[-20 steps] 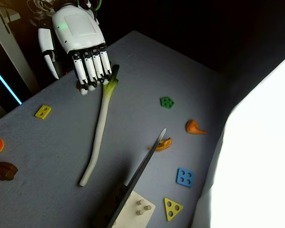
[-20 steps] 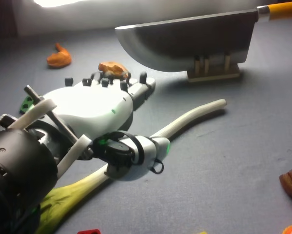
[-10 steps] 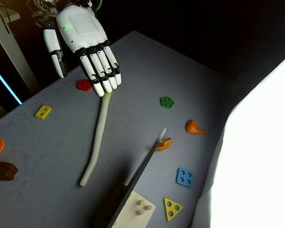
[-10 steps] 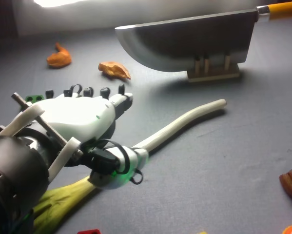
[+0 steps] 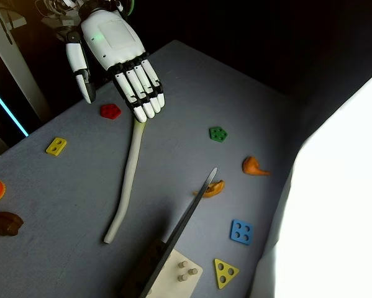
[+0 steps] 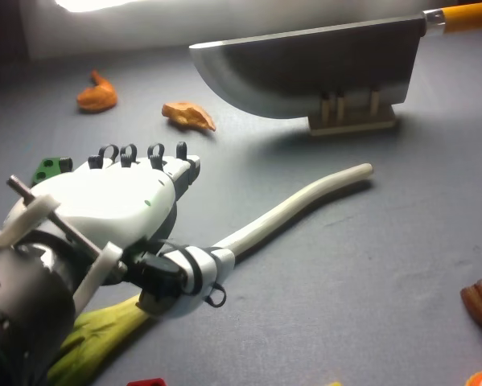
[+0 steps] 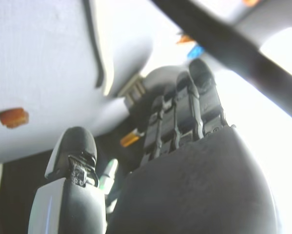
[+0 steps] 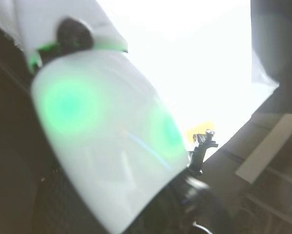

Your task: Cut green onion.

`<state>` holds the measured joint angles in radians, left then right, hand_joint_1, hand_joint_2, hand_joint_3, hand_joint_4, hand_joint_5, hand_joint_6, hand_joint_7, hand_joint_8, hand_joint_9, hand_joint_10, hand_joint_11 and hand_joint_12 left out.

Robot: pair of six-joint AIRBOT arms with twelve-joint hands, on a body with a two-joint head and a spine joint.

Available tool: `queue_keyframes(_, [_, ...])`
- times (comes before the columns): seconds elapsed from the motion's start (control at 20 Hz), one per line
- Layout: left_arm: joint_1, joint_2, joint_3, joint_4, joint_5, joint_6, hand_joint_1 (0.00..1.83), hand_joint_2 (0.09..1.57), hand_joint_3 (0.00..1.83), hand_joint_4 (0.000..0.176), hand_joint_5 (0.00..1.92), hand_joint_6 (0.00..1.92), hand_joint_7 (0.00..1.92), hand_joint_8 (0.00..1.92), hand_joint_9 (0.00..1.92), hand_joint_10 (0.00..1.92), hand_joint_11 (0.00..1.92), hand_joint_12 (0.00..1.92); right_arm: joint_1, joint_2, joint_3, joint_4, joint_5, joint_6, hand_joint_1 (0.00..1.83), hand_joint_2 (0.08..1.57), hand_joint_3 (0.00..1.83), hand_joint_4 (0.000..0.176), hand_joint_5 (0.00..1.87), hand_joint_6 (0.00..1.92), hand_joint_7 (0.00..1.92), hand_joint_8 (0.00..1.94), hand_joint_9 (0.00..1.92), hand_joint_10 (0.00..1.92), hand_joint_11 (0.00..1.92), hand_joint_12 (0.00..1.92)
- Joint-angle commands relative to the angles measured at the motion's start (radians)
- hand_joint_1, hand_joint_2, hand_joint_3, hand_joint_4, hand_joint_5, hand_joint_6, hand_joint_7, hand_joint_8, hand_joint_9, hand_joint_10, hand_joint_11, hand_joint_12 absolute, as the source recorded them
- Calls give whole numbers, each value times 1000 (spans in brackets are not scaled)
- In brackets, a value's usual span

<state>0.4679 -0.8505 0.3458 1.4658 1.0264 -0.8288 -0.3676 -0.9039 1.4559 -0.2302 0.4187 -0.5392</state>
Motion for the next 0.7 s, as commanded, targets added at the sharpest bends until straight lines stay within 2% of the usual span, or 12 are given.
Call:
queue_keyframes(0.0, [7,0,-4,76,20,-22,309,1330,4,9,90,7,107,6,95,16,0,452,-1,-4,22,-8,106,57,1091,1008,9,12,0,0,0,0,0,0,0,0])
queue_keyframes(0.05, [25,0,-6,87,20,-44,300,1327,2,14,93,7,113,7,91,13,0,457,-12,-20,43,-33,106,98,1070,1020,15,14,0,0,0,0,0,0,0,0])
queue_keyframes(0.25, [108,0,-14,172,20,-159,283,1331,3,18,99,6,106,2,90,8,0,429,-37,-50,56,-60,111,102,1080,1019,14,11,0,0,0,0,0,0,0,0])
queue_keyframes(0.3, [124,0,-17,188,20,-165,275,1352,10,8,98,4,135,8,106,11,0,411,-44,-58,60,-60,120,102,1077,1019,14,8,0,0,0,0,0,0,0,0])
queue_keyframes(0.35, [138,0,-21,204,20,-167,284,1380,17,16,103,2,106,1,99,3,0,483,-49,-74,74,-60,128,103,1155,973,0,13,0,0,0,0,0,0,0,0])
queue_keyframes(0.4, [147,1,-23,207,20,-170,295,1393,19,14,107,3,102,1,88,1,0,471,-49,-91,93,-60,129,106,1210,945,0,11,0,0,0,0,0,0,0,0])
queue_keyframes(0.5, [154,0,-27,211,21,-188,278,1406,17,10,97,1,92,6,81,6,0,389,-49,-134,144,-60,131,114,1151,973,0,29,0,0,0,0,0,0,0,0])
queue_keyframes(0.55, [153,0,-29,210,23,-189,317,1396,9,6,117,6,128,10,108,12,0,453,-50,-157,173,-60,131,118,1124,988,0,23,0,0,0,0,0,0,0,0])
queue_keyframes(0.6, [150,-1,-30,205,26,-190,316,1391,5,11,114,3,135,6,116,12,0,492,-57,-186,210,-60,142,119,1095,992,2,11,0,0,0,0,0,0,0,0])
queue_keyframes(0.65, [146,-2,-31,203,27,-190,297,1397,7,14,101,1,130,2,115,9,0,503,-67,-207,238,-60,160,119,1110,987,0,7,0,0,0,0,0,0,0,0])
